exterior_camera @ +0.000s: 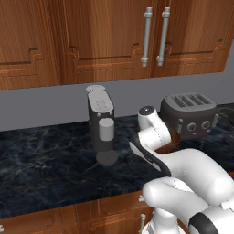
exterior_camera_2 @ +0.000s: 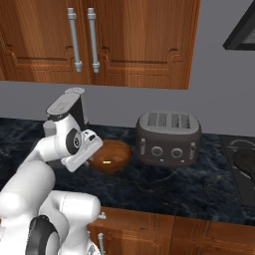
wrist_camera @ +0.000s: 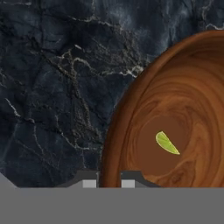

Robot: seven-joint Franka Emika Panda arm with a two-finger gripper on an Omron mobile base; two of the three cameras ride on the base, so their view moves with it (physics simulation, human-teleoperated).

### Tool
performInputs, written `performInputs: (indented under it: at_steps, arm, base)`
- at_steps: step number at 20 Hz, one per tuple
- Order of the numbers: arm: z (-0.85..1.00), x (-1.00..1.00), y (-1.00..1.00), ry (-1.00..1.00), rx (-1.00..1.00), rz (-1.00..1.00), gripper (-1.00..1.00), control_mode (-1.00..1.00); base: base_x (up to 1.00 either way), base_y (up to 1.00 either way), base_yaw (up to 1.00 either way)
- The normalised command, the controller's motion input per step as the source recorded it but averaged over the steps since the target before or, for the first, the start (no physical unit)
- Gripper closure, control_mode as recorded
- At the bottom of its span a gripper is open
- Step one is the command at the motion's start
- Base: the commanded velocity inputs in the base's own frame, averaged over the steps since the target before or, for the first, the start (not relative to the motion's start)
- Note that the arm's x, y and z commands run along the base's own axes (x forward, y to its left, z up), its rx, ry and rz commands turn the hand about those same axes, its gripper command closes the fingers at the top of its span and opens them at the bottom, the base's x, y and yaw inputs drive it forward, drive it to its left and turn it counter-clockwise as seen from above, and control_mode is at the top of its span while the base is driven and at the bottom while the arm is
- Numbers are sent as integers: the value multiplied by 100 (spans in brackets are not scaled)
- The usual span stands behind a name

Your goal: Place the chicken drumstick on the plate and place the lemon wedge on the same plate.

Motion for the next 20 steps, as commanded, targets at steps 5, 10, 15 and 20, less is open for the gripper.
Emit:
performInputs:
  at_steps: [5,10,15,20]
  arm:
    - [45,-40,0,-1,-5,0,100,-100]
    - [35,-31,0,-1,-4,0,100,-100]
    - [39,-38,0,-3,-2,0,100,-100]
    - [30,-48,0,0,0,0,100,-100]
  base:
    - [0,0,0]
    - [0,0,0]
    - [0,0,0]
    - [0,0,0]
